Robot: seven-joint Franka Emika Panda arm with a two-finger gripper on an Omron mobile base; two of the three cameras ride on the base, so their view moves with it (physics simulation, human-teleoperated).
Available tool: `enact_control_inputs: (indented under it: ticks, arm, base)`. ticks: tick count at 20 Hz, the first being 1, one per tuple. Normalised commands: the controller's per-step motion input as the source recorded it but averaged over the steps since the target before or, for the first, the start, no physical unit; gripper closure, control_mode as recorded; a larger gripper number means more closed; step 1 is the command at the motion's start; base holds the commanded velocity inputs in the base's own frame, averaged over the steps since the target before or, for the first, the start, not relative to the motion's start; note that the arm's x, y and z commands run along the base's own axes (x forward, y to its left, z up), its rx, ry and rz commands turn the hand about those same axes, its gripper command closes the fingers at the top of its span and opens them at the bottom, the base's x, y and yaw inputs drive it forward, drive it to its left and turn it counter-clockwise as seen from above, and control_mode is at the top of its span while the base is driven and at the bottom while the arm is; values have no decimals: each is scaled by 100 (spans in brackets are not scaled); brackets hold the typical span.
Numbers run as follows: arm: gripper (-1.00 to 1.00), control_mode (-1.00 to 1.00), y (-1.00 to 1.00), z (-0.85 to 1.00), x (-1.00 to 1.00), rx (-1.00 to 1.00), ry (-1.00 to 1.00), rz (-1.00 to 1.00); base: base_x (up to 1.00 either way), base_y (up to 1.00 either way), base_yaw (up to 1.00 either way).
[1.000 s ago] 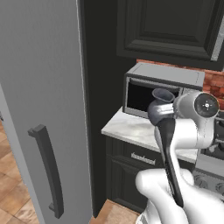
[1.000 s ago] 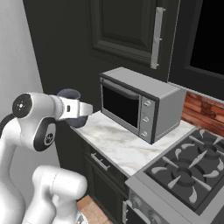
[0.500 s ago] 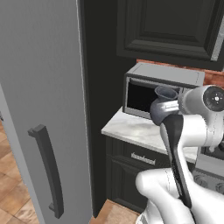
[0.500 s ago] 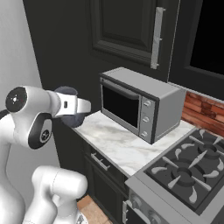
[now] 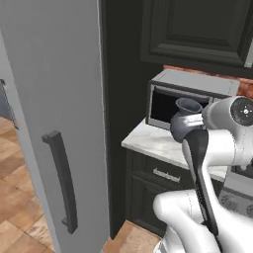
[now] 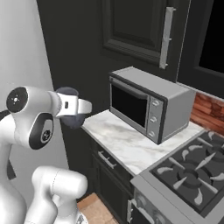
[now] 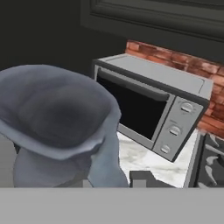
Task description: Move the lime and lime from the second highest shelf to the top shelf to make space. Then, place the pitcher from the counter on the cleared second highest shelf.
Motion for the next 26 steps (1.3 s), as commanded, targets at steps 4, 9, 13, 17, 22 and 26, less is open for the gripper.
enact_control_inputs:
  ticks: [4,9,13,17,22,26]
  arm:
    - [100,100,0,0,0,0,0,0]
    - [100,100,0,0,0,0,0,0]
    - [100,100,0,0,0,0,0,0]
    - [100,100,0,0,0,0,0,0]
    - [100,100,0,0,0,0,0,0]
    - [100,100,0,0,0,0,0,0]
  base:
    - [-87,4,54]
    - [-76,49,61]
    - [-18,96,56]
    - [7,100,45]
    - [47,78,16]
    - [47,33,-14]
